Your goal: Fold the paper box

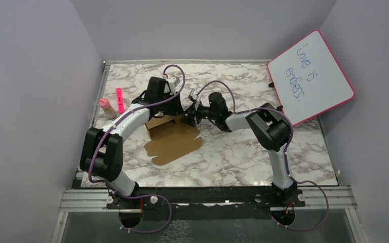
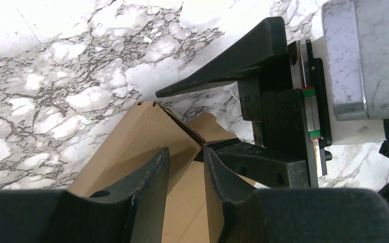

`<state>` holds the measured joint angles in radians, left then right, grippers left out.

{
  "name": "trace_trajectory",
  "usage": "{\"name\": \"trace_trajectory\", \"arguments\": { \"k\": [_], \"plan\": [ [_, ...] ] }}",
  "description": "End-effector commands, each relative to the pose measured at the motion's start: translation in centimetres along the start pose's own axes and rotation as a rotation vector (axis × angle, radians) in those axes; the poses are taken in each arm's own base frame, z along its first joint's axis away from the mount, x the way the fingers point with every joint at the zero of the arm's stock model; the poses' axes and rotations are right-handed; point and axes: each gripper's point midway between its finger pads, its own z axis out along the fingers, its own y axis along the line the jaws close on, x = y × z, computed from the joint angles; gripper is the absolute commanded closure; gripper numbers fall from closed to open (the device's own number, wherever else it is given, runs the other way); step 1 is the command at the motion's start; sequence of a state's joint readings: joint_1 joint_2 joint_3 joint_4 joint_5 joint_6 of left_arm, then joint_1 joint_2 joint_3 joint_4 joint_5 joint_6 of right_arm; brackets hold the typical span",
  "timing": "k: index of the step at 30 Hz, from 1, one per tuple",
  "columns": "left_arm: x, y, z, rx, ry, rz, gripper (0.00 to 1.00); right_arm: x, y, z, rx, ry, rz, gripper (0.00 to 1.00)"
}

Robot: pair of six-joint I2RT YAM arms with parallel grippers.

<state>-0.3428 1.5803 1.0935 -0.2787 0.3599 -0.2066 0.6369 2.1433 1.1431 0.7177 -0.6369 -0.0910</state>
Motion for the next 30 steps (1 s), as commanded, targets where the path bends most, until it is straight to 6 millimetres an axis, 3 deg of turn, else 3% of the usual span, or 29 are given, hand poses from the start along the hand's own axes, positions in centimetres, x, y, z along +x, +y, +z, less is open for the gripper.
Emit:
{"name": "trace_trajectory", "arguments": {
  "k": [1, 9, 15, 20, 24, 30],
  "plan": [
    [0.4, -0.6, 0.0, 0.024, 0.031, -0.01, 0.66, -0.9, -0.5, 0.7, 0.021, -0.032, -0.017, 0.44],
    [-0.6, -1.0, -1.2, 0.022, -0.01, 0.027, 0.6, -0.7, -1.3, 0.7, 0.071, -0.018, 0.003, 0.52],
    [-2.5, -0.8, -3.5, -0.024, -0.099, 0.074, 0.49, -0.6, -1.4, 0.4, 0.083, -0.015, 0.005, 0.56],
    [-3.8, 1.3, -5.2, -0.13, -0.179, 0.084, 0.35, -0.5, -1.3, 0.2, 0.091, -0.01, -0.001, 0.58],
    [-3.2, 3.0, -4.3, -0.143, -0.136, 0.021, 0.35, -0.5, -1.3, 0.2, 0.088, -0.008, 0.0, 0.58],
    [-1.7, 4.0, -2.4, -0.109, -0.053, -0.061, 0.36, -0.6, -1.1, 0.3, 0.068, -0.01, -0.008, 0.57]
  ]
}}
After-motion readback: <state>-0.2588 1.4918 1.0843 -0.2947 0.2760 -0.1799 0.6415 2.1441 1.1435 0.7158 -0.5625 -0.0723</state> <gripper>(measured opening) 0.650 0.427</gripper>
